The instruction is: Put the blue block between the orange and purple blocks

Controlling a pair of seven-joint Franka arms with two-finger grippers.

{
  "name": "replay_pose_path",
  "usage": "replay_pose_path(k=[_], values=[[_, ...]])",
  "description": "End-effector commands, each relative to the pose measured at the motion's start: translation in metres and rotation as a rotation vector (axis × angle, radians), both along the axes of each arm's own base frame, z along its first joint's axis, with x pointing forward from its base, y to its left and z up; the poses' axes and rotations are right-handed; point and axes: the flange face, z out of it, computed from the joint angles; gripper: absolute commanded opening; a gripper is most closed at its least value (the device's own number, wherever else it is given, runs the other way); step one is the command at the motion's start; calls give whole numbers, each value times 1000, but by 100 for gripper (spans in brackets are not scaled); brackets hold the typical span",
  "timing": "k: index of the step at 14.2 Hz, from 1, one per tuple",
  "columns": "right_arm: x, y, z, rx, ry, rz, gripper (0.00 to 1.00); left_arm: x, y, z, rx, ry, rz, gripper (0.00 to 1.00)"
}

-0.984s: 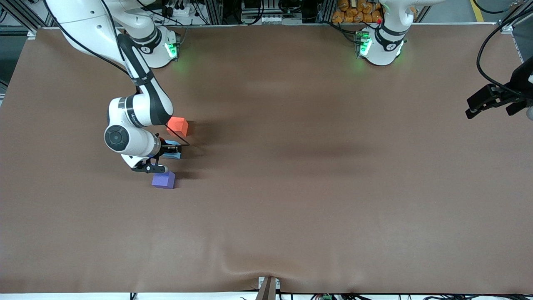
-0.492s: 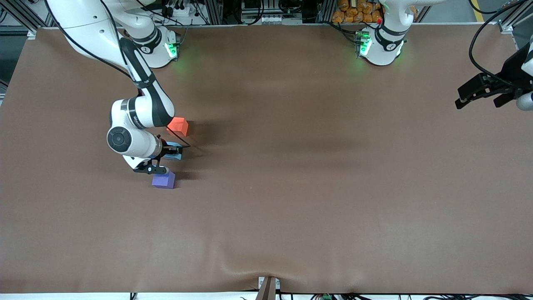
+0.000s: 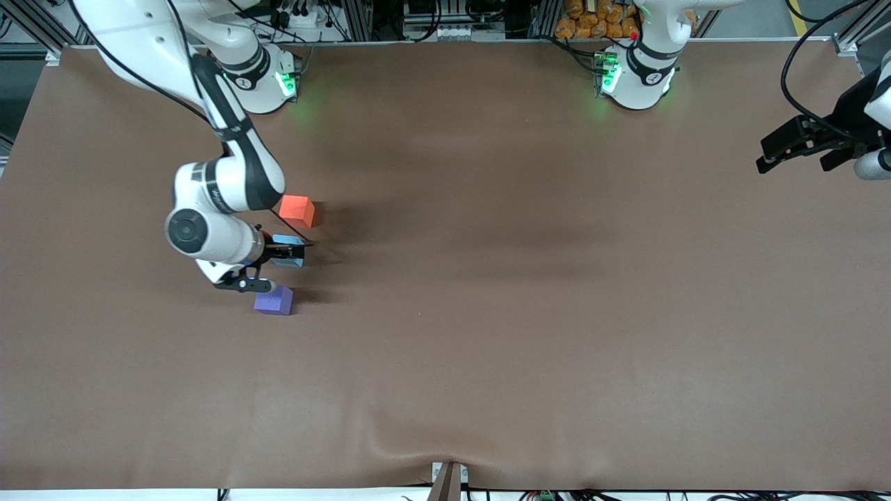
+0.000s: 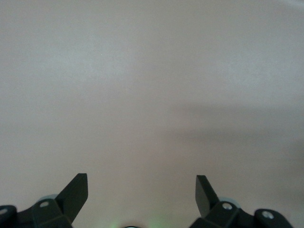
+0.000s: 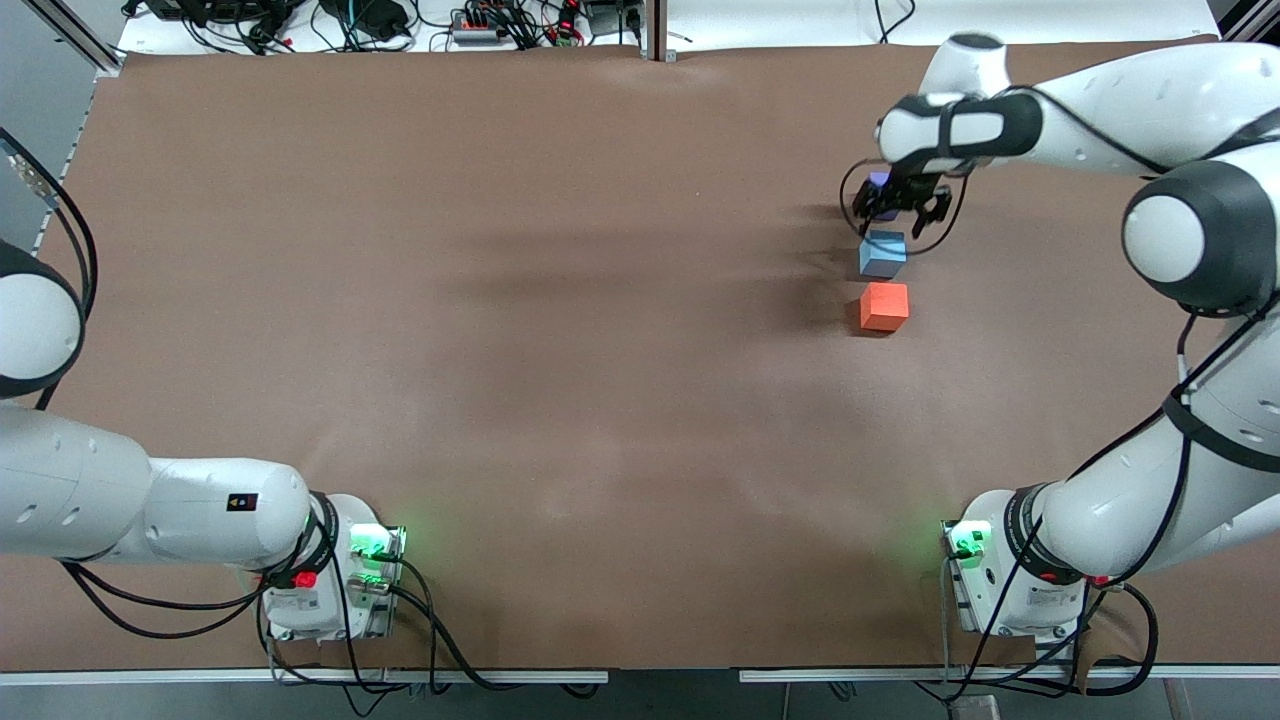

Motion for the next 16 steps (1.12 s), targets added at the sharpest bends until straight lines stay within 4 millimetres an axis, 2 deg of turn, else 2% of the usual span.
replay_pose_path(k=[1, 3, 6, 7, 9, 11, 14, 16], values=[[21, -25, 82, 27, -16, -18, 100, -11, -1, 5, 38, -2, -17, 100], [30, -69, 135, 50, -23, -23, 100, -11, -1, 4, 68, -3, -26, 100], [21, -120, 199, 71, -99, -13, 100, -11, -2, 5, 58, -6, -26, 100], [14, -129, 221, 70, -124, -4, 100, -10, -2, 4, 58, -6, -26, 100], [4, -148, 250, 57, -150, 18, 100, -8, -3, 3, 56, -15, -29, 100], [4, -163, 308, 17, -185, 45, 100, -6, -4, 0, 56, -21, -31, 100], [-8, -184, 380, 9, -182, 17, 100, -6, -5, -4, 56, -27, -32, 100], [-17, -189, 398, -21, -153, 18, 100, -4, -3, -1, 55, -35, -31, 100]])
